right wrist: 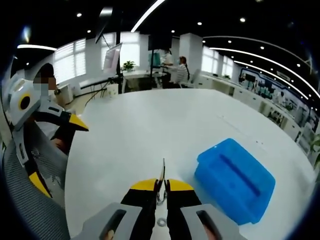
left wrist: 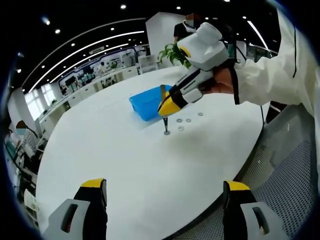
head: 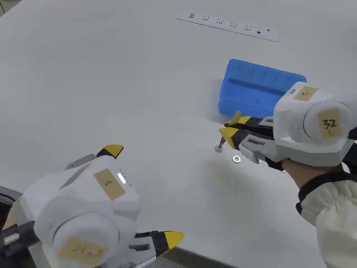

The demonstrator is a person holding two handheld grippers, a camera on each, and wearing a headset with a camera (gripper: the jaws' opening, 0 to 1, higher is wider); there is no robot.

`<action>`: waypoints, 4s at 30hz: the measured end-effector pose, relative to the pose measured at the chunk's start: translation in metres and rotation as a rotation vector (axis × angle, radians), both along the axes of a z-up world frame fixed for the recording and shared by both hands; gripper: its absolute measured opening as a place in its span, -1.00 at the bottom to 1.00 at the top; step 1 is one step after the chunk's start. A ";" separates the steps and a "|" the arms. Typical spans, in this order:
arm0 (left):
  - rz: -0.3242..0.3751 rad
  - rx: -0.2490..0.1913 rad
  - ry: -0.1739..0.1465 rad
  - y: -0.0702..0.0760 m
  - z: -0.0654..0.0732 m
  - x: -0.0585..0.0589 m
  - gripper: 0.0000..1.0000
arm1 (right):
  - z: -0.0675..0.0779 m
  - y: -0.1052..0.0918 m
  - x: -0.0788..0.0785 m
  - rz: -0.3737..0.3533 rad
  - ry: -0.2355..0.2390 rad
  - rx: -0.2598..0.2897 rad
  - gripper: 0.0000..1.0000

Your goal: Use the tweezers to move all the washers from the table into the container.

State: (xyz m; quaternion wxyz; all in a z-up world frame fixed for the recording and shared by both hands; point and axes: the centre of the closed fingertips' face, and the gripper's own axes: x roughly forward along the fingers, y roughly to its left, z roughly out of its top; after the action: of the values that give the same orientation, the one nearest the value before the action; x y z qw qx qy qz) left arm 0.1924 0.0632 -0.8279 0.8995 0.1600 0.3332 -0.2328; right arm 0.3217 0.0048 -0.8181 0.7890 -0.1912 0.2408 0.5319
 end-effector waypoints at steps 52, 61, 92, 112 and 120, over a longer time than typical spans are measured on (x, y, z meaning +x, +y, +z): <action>-0.017 0.040 0.043 0.002 -0.008 -0.005 0.98 | 0.058 -0.008 0.046 -0.132 -0.044 0.094 -0.99; -0.015 0.064 0.058 0.004 -0.011 -0.006 0.98 | 0.066 -0.008 0.064 -0.168 -0.090 0.112 -0.98; -0.021 0.051 0.044 0.002 -0.009 -0.005 0.98 | 0.018 0.000 0.124 -0.342 0.011 0.160 -0.97; -0.018 0.060 0.044 0.004 -0.009 -0.005 0.98 | 0.005 0.001 0.126 -0.288 -0.036 0.098 -0.95; -0.014 0.056 0.037 0.004 -0.008 -0.004 0.98 | 0.041 -0.005 0.116 -0.281 -0.090 0.154 -0.95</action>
State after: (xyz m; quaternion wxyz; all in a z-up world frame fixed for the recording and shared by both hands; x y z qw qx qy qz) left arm 0.1886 0.0670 -0.8360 0.8866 0.1831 0.3552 -0.2328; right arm 0.4372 0.0003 -0.7772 0.8780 -0.1184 0.1882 0.4239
